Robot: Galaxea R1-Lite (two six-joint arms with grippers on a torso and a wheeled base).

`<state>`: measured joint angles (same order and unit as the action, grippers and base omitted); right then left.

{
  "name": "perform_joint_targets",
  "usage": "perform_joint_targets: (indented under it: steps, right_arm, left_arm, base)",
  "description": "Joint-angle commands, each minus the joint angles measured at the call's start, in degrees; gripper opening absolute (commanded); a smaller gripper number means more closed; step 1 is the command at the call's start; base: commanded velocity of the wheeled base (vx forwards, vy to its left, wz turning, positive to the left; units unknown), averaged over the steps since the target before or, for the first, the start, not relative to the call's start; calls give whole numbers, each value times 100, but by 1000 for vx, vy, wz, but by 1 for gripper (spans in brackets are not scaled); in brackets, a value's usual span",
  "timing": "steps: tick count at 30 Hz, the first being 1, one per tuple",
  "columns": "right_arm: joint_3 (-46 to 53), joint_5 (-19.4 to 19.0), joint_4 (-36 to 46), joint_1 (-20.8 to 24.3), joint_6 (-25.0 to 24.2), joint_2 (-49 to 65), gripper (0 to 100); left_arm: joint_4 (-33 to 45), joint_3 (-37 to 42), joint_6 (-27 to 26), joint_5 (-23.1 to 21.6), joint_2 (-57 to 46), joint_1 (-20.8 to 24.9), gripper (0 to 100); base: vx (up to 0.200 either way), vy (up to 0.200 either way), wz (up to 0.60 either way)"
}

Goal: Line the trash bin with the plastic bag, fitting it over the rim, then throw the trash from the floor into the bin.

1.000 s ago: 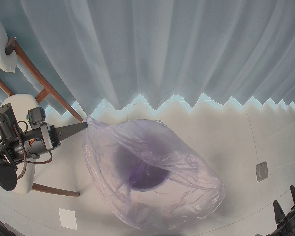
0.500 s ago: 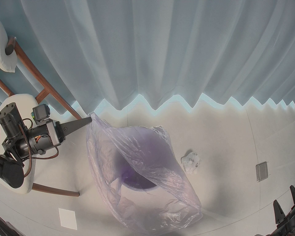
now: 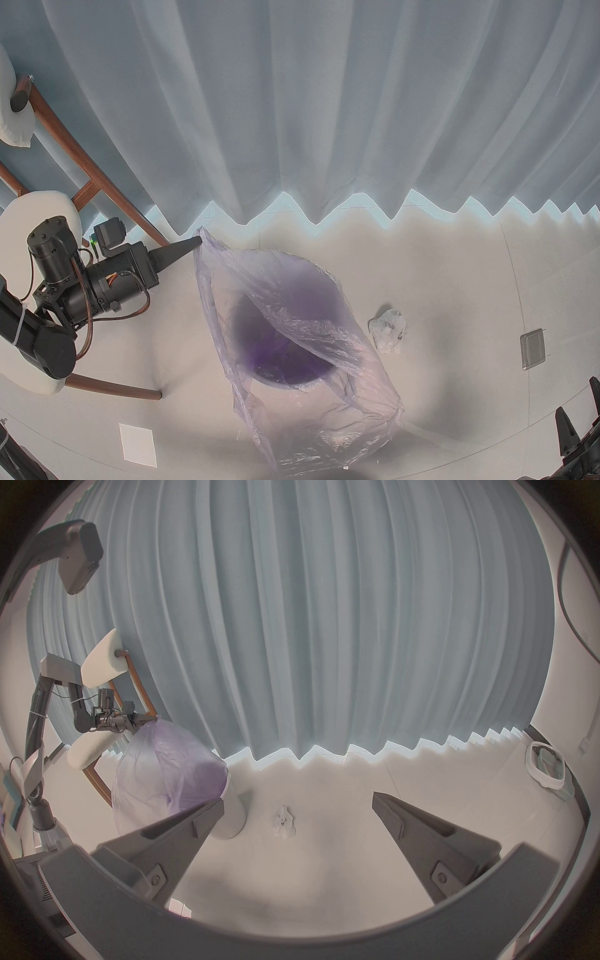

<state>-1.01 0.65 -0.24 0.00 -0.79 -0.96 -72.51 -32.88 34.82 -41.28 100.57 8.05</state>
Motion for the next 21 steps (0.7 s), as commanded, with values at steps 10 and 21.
perform_joint_targets:
  steps: [10,21]
  right_arm:
    - [92,-3,24,0,44,96,100]
    - [84,-126,51,0,79,96,100]
  left_arm:
    - [-958,-544,-10,568,1210,241,0]
    - [-18,-1406,-1355,911,1105,294,0]
  base:
    - [0,0,0]
    - [0,0,0]
